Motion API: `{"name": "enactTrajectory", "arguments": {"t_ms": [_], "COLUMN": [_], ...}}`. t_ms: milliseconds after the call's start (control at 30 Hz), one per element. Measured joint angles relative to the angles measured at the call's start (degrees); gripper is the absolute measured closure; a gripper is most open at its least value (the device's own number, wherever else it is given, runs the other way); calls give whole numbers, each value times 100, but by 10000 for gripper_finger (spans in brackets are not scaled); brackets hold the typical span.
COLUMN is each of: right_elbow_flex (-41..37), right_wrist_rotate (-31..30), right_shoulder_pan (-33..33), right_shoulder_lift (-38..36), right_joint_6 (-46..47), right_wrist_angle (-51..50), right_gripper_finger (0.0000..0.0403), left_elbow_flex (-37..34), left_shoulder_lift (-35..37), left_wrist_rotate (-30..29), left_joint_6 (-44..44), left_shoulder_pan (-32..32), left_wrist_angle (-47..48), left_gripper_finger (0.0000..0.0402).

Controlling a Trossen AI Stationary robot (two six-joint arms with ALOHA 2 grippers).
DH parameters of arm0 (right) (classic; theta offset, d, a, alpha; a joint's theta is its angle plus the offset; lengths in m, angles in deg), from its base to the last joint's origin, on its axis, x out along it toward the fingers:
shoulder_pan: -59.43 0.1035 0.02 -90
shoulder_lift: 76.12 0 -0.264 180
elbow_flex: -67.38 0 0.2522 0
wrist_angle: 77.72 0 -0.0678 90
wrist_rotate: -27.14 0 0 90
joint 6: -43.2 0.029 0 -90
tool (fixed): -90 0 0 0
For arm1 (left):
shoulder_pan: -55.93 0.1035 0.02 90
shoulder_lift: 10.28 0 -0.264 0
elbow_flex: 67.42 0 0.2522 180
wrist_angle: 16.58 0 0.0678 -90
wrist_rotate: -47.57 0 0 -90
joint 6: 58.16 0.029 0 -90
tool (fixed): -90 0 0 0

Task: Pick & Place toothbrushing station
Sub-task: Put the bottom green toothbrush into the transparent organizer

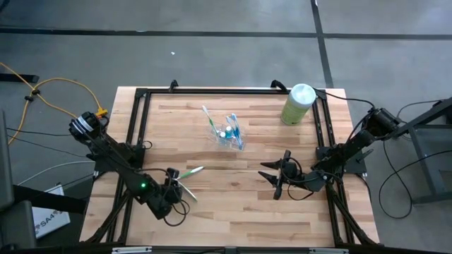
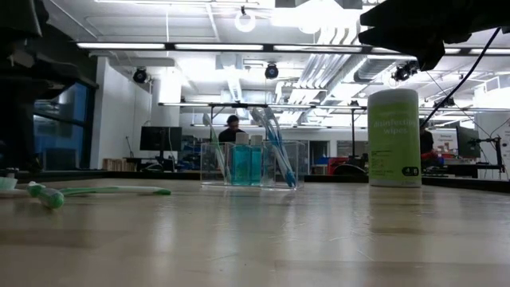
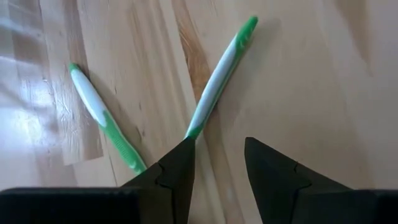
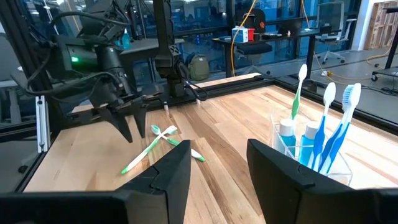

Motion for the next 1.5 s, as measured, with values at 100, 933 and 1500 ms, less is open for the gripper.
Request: {"name": "enactTrajectory", "arguments": {"t_ms": [100,933,1500], "right_elbow_flex": [0,0,0], "right_wrist_rotate": [-1,0,15], "right_shoulder_pan": [0,0,-2], "right_shoulder_lift": [0,0,2], "right_joint_6": [0,0,0], "right_wrist_angle": [0,0,-2], "right_gripper_finger": [254,254,254], "left_elbow_flex": [0,0,13], "left_shoulder_lift": [0,-4,-338], "left_wrist_rotate": [151,1389,1842], "left_joint_6": [206,1570,1723], "left_shoulder_pan": [139,1294,1536], "left_wrist_angle": [23,220,200], "left_gripper_finger": [268,268,268]}}
